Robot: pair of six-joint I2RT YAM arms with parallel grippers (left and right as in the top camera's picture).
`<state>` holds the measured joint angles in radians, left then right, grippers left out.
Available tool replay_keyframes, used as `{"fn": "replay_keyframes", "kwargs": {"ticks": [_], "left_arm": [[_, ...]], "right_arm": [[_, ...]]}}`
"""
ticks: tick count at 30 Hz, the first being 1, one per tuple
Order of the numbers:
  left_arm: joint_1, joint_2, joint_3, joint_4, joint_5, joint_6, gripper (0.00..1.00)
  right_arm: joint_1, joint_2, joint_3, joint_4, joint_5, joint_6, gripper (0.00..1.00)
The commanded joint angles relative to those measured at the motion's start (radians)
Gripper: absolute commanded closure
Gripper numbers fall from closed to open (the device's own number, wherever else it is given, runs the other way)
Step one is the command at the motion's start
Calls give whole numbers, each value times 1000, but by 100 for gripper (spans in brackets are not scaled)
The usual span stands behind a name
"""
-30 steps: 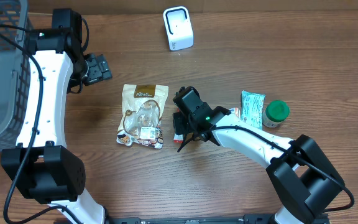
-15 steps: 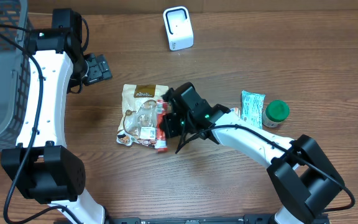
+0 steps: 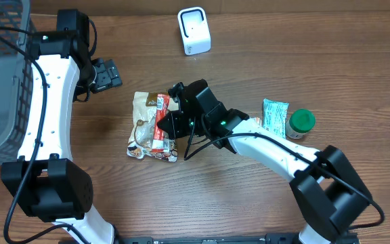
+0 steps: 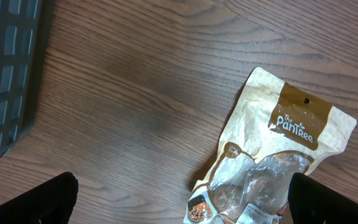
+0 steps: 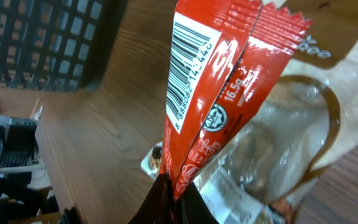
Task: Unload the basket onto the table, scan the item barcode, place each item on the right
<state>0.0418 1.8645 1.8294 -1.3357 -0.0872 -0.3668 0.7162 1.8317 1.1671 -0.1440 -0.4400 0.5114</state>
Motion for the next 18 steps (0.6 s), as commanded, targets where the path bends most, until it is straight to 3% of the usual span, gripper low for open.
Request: {"fn": "replay_keyframes", "kwargs": {"ticks": [1, 7, 11, 18], "left_arm": [[4, 0, 10, 2, -9, 1, 0], [4, 0, 10, 2, -9, 1, 0], [4, 0, 10, 2, -9, 1, 0], [4, 0, 10, 2, -9, 1, 0]], "right_arm": [[10, 60, 25, 19, 53, 16, 96], [15, 106, 25, 45, 66, 16, 96], [19, 110, 24, 46, 105, 12, 90], [70, 110, 24, 46, 250, 12, 87]]}}
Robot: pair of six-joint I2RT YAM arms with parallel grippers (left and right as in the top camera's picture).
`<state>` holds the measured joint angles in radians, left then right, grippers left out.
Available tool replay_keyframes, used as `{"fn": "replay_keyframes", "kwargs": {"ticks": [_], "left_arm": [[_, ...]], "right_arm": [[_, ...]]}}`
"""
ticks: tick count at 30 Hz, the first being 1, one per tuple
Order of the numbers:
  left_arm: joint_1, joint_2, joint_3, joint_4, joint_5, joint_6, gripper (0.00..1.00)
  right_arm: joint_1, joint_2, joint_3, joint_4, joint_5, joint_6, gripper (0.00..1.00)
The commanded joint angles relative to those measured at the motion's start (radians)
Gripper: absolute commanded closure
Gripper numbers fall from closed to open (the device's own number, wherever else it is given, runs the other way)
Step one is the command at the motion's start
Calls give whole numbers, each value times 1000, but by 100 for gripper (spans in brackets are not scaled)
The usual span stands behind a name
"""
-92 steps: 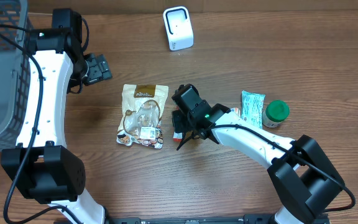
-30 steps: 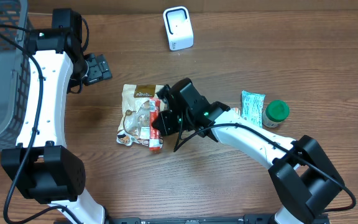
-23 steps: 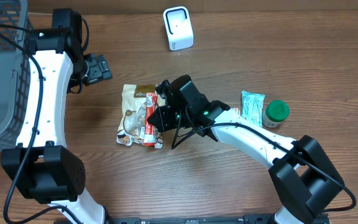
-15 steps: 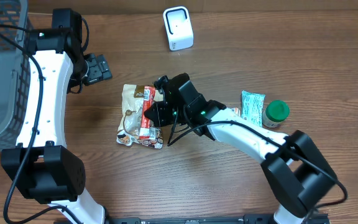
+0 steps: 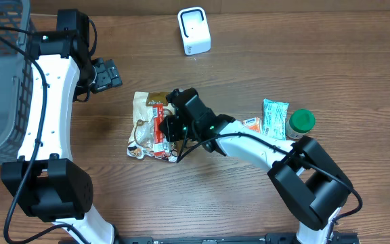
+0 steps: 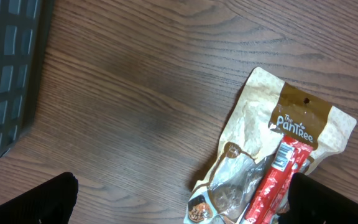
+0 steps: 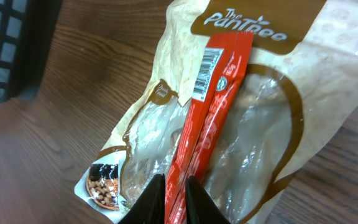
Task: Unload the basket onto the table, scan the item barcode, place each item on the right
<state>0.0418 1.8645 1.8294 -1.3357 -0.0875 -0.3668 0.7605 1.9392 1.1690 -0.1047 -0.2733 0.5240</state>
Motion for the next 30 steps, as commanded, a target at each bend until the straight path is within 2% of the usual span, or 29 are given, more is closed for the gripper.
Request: {"fn": "replay_keyframes", "kwargs": {"ticks": [1, 7, 8, 12, 16, 19, 30], "left_arm": [[4, 0, 10, 2, -9, 1, 0], [4, 0, 10, 2, -9, 1, 0], [4, 0, 10, 2, -9, 1, 0], [4, 0, 10, 2, -9, 1, 0], [4, 0, 10, 2, -9, 1, 0], [4, 0, 10, 2, -9, 1, 0], [4, 0, 10, 2, -9, 1, 0]], "right_arm": [[35, 3, 23, 6, 119, 0, 85], [34, -8, 30, 9, 145, 0, 75], [30, -27, 48, -16, 132, 1, 70], [30, -71, 129, -138, 131, 0, 65], [50, -72, 168, -216, 148, 0, 65], [85, -59, 165, -254, 237, 0, 65], [151, 3, 164, -283, 307, 1, 66]]}}
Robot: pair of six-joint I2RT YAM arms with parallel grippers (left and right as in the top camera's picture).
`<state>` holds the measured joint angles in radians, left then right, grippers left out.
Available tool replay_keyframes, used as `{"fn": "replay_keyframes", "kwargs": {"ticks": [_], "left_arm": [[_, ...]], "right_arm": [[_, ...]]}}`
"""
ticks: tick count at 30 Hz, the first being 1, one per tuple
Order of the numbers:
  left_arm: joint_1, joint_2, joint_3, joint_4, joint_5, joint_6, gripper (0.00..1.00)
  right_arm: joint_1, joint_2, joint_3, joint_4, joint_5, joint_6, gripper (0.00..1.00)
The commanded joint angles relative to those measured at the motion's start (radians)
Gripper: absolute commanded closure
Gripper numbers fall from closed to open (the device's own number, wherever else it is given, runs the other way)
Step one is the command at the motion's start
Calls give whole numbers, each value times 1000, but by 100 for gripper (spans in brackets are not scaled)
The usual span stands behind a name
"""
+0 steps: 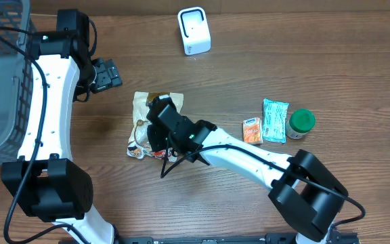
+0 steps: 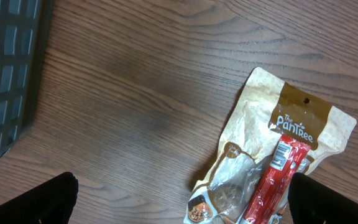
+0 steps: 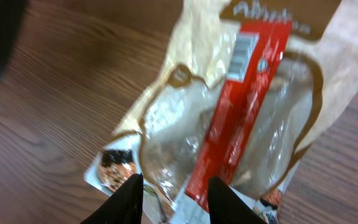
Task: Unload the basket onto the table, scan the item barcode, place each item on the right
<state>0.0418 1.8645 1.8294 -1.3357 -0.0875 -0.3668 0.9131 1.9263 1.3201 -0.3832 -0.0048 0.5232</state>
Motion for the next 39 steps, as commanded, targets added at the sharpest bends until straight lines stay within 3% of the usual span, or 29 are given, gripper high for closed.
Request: {"fn": "replay_keyframes", "kwargs": {"ticks": [1, 8, 9, 14, 18, 25, 39], "left_arm": [[4, 0, 10, 2, -9, 1, 0], [4, 0, 10, 2, -9, 1, 0], [4, 0, 10, 2, -9, 1, 0], [4, 0, 10, 2, -9, 1, 0], [4, 0, 10, 2, -9, 1, 0], [4, 0, 10, 2, -9, 1, 0], [4, 0, 10, 2, -9, 1, 0]], "right_arm": [[-2, 16, 13, -18, 62, 5, 66], [0, 16, 13, -49, 90, 5, 64], [0, 16, 13, -45, 90, 5, 58], [-5, 15, 14, -19, 90, 5, 50], [-5, 16, 12, -55, 90, 55, 59], [9, 18, 9, -61, 90, 57, 65], [14, 83, 9, -49, 82, 87, 65]]}}
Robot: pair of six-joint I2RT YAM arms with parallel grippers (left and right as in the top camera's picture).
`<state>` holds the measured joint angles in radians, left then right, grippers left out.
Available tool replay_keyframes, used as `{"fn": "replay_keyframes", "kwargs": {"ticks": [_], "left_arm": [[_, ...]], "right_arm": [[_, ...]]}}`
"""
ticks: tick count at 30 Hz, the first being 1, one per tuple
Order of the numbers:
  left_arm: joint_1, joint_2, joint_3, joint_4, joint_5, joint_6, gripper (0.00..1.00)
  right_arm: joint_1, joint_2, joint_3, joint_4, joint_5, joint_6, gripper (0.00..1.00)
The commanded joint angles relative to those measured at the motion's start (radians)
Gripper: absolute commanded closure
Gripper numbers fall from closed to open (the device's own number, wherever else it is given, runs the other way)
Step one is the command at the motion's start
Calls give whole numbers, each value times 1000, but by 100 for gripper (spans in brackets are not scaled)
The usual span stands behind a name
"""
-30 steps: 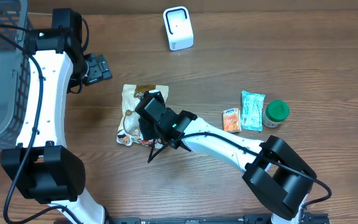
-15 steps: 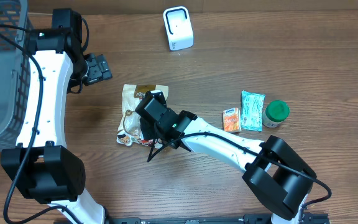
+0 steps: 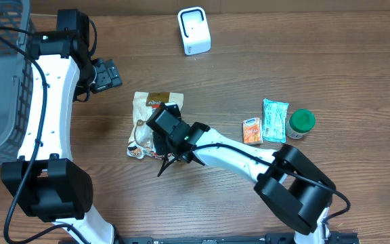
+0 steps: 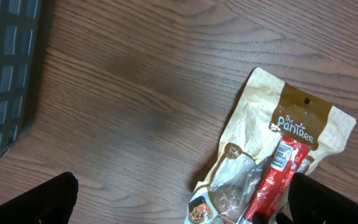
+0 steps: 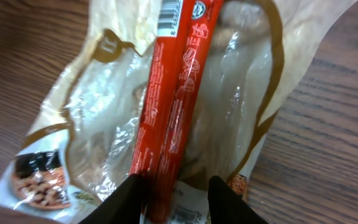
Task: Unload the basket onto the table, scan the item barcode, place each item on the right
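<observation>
A long red stick packet (image 5: 173, 87) lies on a tan and clear nut bag (image 5: 98, 124), with its barcode (image 5: 171, 15) face up at the far end. My right gripper (image 5: 179, 202) is open and low over the bag. The packet's near end sits between its fingers, close to the left one. In the left wrist view the packet (image 4: 272, 180) and the bag (image 4: 260, 124) show at lower right. My left gripper (image 4: 188, 205) hangs open over bare wood, holding nothing. A white scanner (image 3: 194, 30) stands at the table's back.
A dark wire basket fills the far left. An orange packet (image 3: 251, 130), a teal packet (image 3: 274, 119) and a green-lidded jar (image 3: 301, 123) lie to the right. My right arm stretches across the table's middle to the bag.
My right gripper, still open, has shifted from over the bag's left part to straddle the red packet's near end. The packet, the bag and my left arm are where they were.
First my right gripper was shut on the red packet, holding it up above the bag. Then the packet lay along the bag with the fingers still close on its end. Later the gripper was open, the packet lying free. Now the open fingers flank its near end.
</observation>
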<state>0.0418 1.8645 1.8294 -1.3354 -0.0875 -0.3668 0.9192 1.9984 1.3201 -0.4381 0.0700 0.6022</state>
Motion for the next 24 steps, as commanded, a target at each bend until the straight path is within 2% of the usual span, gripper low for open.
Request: {"fn": "replay_keyframes", "kwargs": {"ticks": [1, 24], "left_arm": [[4, 0, 10, 1, -9, 1, 0], [4, 0, 10, 1, -9, 1, 0]], "right_arm": [[8, 11, 9, 6, 7, 8, 65], [8, 10, 35, 6, -24, -3, 65]]}}
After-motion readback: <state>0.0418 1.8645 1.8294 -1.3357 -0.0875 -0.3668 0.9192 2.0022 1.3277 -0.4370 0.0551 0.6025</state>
